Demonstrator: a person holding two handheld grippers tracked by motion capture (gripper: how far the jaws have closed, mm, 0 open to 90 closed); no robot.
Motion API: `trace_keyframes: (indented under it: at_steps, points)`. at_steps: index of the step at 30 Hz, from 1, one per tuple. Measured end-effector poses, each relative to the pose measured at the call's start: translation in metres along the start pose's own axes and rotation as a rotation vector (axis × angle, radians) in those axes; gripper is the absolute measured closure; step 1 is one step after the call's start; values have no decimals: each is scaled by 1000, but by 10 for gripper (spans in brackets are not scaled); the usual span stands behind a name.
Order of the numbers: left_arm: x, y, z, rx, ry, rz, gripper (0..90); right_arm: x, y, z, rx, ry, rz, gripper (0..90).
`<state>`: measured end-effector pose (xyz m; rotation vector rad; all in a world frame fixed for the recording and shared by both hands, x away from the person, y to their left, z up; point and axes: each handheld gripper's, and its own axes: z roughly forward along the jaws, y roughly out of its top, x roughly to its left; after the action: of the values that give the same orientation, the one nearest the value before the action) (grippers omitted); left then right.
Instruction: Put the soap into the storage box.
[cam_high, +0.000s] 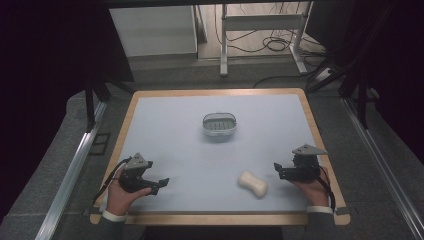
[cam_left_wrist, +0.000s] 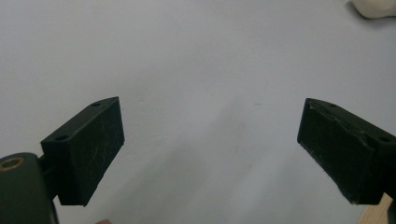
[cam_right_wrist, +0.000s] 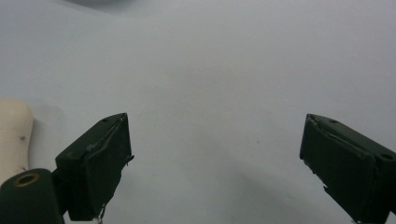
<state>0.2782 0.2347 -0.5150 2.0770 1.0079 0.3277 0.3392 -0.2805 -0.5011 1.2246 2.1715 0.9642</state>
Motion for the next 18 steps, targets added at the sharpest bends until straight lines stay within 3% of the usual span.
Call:
trace_keyframes:
  at_steps: [3,14,18]
  points:
    - [-1,0,2,4,-2,2,75,-2,1,-4,-5,14,5,140]
    - [-7,-3,7,8,4,1,76,-4,7,-6,-35,25,6,132]
    - [-6,-2,10,16,11,1,75,-3,7,-10,-46,-13,-10,121]
